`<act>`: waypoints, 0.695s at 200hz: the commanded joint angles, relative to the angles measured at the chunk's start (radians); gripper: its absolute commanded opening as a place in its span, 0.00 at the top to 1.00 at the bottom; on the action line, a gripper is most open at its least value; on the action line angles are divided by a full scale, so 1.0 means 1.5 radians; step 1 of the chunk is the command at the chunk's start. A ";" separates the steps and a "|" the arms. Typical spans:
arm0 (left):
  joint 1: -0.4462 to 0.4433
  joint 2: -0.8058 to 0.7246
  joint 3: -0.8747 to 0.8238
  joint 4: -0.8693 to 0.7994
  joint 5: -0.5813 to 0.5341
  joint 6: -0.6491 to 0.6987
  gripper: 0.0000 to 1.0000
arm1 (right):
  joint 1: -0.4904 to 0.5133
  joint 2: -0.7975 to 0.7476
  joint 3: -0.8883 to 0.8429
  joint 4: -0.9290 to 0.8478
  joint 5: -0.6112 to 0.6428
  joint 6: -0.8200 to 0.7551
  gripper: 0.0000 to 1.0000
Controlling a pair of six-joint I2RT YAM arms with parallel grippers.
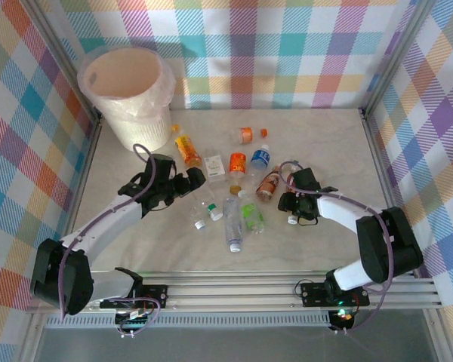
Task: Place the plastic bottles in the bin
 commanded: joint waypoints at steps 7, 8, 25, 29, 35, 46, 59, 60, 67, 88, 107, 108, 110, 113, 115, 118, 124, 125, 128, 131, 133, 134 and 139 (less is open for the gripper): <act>-0.040 0.013 0.009 0.095 0.008 -0.027 0.00 | 0.011 -0.061 -0.010 0.016 0.004 -0.067 0.43; -0.041 0.014 0.009 0.098 0.008 -0.028 0.00 | 0.012 -0.063 -0.010 0.015 0.004 -0.068 0.43; -0.051 0.020 0.009 0.143 0.016 -0.032 0.00 | 0.018 -0.107 -0.012 0.004 0.008 -0.078 0.49; -0.053 0.022 0.009 0.152 0.022 -0.031 0.00 | 0.018 -0.118 -0.012 0.002 0.007 -0.079 0.50; -0.054 0.026 0.011 0.170 0.032 -0.029 0.00 | 0.019 -0.135 -0.012 0.001 0.005 -0.080 0.51; -0.057 0.035 0.018 0.199 0.059 -0.023 0.00 | 0.023 -0.169 -0.014 0.010 -0.011 -0.084 0.52; -0.059 0.047 0.028 0.240 0.103 -0.017 0.00 | 0.029 -0.209 -0.013 0.023 -0.041 -0.093 0.53; -0.059 0.048 0.028 0.243 0.106 -0.017 0.00 | 0.030 -0.212 -0.013 0.025 -0.044 -0.094 0.53; -0.062 0.054 0.032 0.265 0.127 -0.016 0.00 | 0.033 -0.232 -0.013 0.037 -0.063 -0.100 0.54; -0.071 0.071 0.042 0.321 0.175 -0.016 0.00 | 0.040 -0.281 -0.007 0.074 -0.123 -0.119 0.56; -0.080 0.088 0.058 0.367 0.231 -0.015 0.00 | 0.044 -0.303 0.000 0.116 -0.190 -0.131 0.58; -0.080 0.089 0.060 0.368 0.234 -0.015 0.00 | 0.044 -0.303 0.000 0.116 -0.190 -0.131 0.58; -0.081 0.092 0.061 0.371 0.239 -0.015 0.00 | 0.045 -0.304 0.002 0.121 -0.196 -0.132 0.58; -0.083 0.093 0.066 0.374 0.246 -0.015 0.00 | 0.046 -0.306 0.004 0.127 -0.206 -0.133 0.58; -0.085 0.096 0.069 0.377 0.250 -0.016 0.00 | 0.046 -0.306 0.005 0.130 -0.214 -0.134 0.58; -0.087 0.098 0.072 0.381 0.255 -0.015 0.00 | 0.047 -0.306 0.008 0.137 -0.225 -0.135 0.58; -0.092 0.102 0.079 0.391 0.264 -0.016 0.00 | 0.051 -0.304 0.013 0.149 -0.243 -0.138 0.58; -0.093 0.102 0.080 0.392 0.265 -0.016 0.00 | 0.051 -0.303 0.014 0.151 -0.246 -0.139 0.58; -0.096 0.104 0.085 0.397 0.268 -0.015 0.00 | 0.052 -0.302 0.016 0.158 -0.256 -0.141 0.58; -0.099 0.106 0.088 0.400 0.270 -0.014 0.00 | 0.053 -0.300 0.019 0.164 -0.265 -0.144 0.59; -0.101 0.107 0.091 0.402 0.270 -0.014 0.00 | 0.054 -0.298 0.021 0.168 -0.271 -0.146 0.58; -0.102 0.107 0.092 0.402 0.270 -0.013 0.00 | 0.054 -0.298 0.021 0.170 -0.273 -0.146 0.59; -0.106 0.109 0.101 0.402 0.270 -0.009 0.00 | 0.058 -0.293 0.027 0.177 -0.290 -0.152 0.59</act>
